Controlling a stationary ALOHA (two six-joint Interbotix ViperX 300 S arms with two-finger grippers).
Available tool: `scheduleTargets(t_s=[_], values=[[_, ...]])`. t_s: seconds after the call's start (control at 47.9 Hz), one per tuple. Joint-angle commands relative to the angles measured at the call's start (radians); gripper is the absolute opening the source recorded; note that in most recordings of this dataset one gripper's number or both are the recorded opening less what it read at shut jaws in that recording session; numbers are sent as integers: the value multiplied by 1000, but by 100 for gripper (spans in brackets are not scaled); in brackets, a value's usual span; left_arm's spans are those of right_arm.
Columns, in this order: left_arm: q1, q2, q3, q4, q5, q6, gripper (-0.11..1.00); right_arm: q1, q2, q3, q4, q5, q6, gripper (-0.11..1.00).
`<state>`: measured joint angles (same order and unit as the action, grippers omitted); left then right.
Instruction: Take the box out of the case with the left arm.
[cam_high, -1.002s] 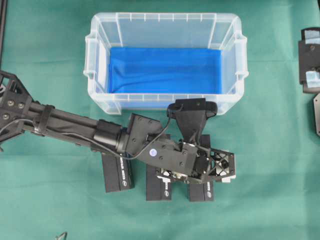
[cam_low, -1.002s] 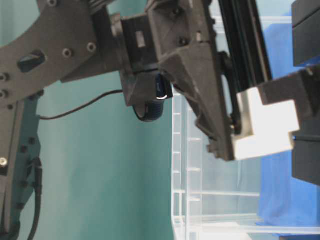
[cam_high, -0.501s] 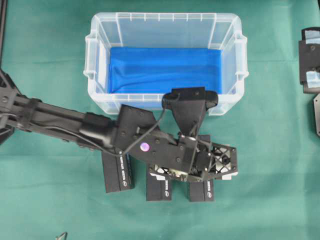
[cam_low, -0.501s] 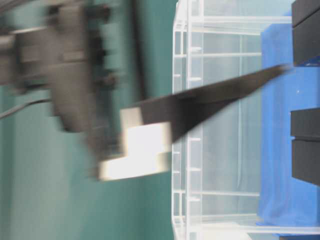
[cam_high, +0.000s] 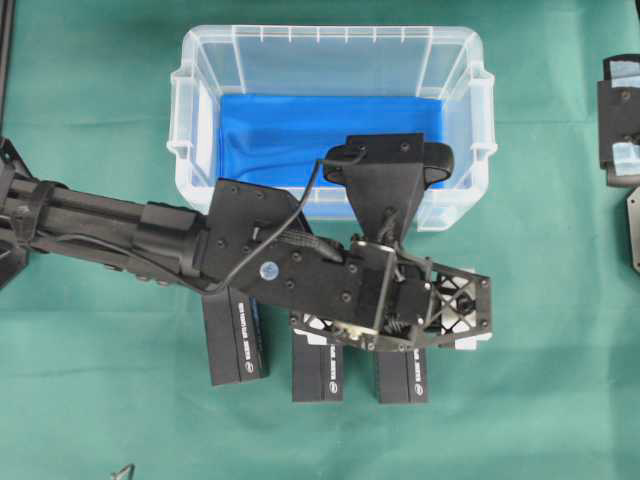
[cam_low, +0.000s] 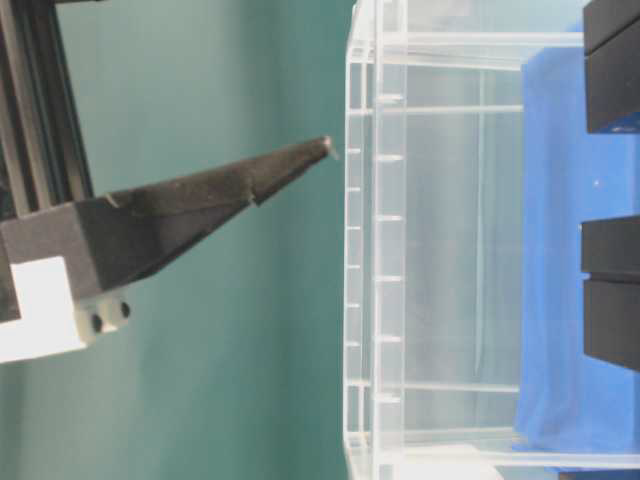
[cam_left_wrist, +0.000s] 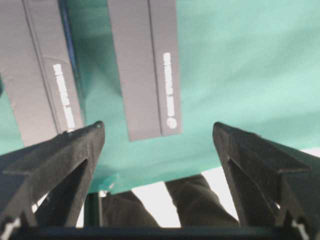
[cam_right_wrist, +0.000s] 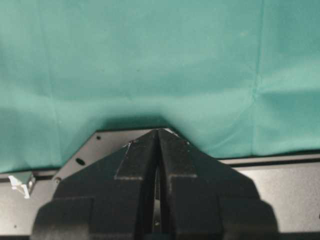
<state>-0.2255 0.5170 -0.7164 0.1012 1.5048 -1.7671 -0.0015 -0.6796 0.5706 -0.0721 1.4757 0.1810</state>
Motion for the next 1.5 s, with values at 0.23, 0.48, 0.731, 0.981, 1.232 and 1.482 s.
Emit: scheduleTargets(t_s=[0.23, 0.48, 0.731, 0.981, 1.232, 1.482], values=[[-54, -94, 77, -2, 2, -9, 84, -2, -11, -9, 2, 0, 5, 0], [-101, -238, 281, 2, 9, -69, 83, 0, -11, -8, 3, 5, 6, 0], [-176, -471, 572, 12, 3, -195, 83, 0, -9, -8, 3, 6, 8, 0], [-230, -684, 831, 6, -40, -230, 83, -2, -11, -8, 3, 23, 8, 0], [-295, -864, 1014, 3, -44, -265, 83, -2, -12, -8, 3, 32, 8, 0], [-310, -959, 1108, 6, -41, -287, 83, 0, -12, -8, 3, 32, 8, 0]])
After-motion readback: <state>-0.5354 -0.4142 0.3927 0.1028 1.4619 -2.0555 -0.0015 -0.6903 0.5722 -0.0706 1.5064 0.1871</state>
